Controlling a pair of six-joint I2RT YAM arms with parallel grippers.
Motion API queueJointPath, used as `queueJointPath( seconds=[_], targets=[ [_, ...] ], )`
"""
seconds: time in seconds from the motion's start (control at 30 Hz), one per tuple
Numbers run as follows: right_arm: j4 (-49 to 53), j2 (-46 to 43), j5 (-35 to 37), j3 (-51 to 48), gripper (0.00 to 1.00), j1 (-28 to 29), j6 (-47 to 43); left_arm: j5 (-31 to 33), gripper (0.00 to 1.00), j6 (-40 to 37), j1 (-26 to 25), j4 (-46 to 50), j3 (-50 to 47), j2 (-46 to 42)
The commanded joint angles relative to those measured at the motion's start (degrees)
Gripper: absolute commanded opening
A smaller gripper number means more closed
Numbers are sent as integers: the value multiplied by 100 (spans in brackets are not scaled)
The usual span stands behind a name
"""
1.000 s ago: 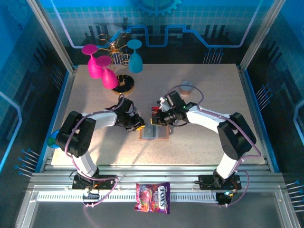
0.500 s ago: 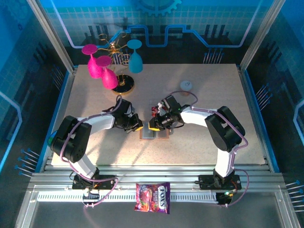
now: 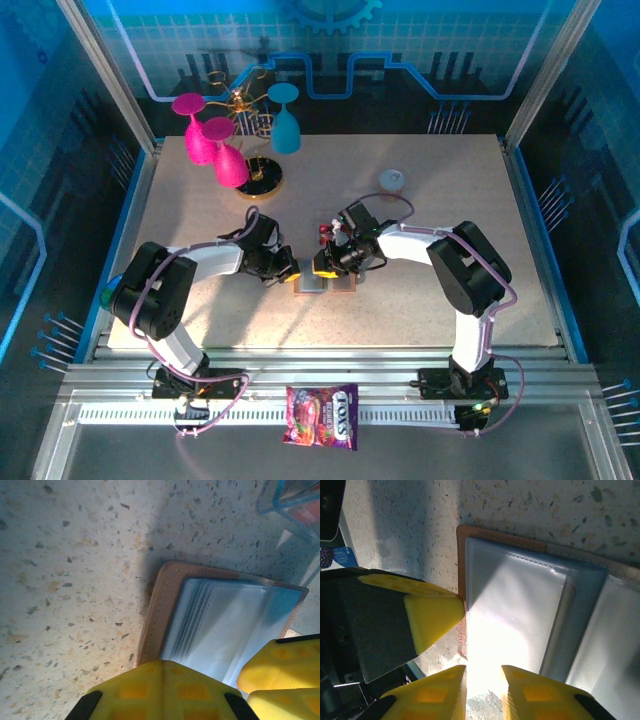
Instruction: Take the credit cards out of the card holder
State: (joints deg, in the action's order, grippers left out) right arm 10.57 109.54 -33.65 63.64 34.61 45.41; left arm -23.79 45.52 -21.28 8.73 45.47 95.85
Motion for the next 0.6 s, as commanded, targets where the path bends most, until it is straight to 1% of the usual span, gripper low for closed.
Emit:
queueJointPath(
  seconds=[0.0,0.37,0.57],
  targets=[
    [170,128,-83,166,27,90,-85,102,3,-77,-29,172,44,90],
    [488,235,20,259,35,87,-234,177,4,-234,-29,398,179,131],
    [655,207,150,281,37,89,-311,162,3,-237,-34,399,182,161]
  ],
)
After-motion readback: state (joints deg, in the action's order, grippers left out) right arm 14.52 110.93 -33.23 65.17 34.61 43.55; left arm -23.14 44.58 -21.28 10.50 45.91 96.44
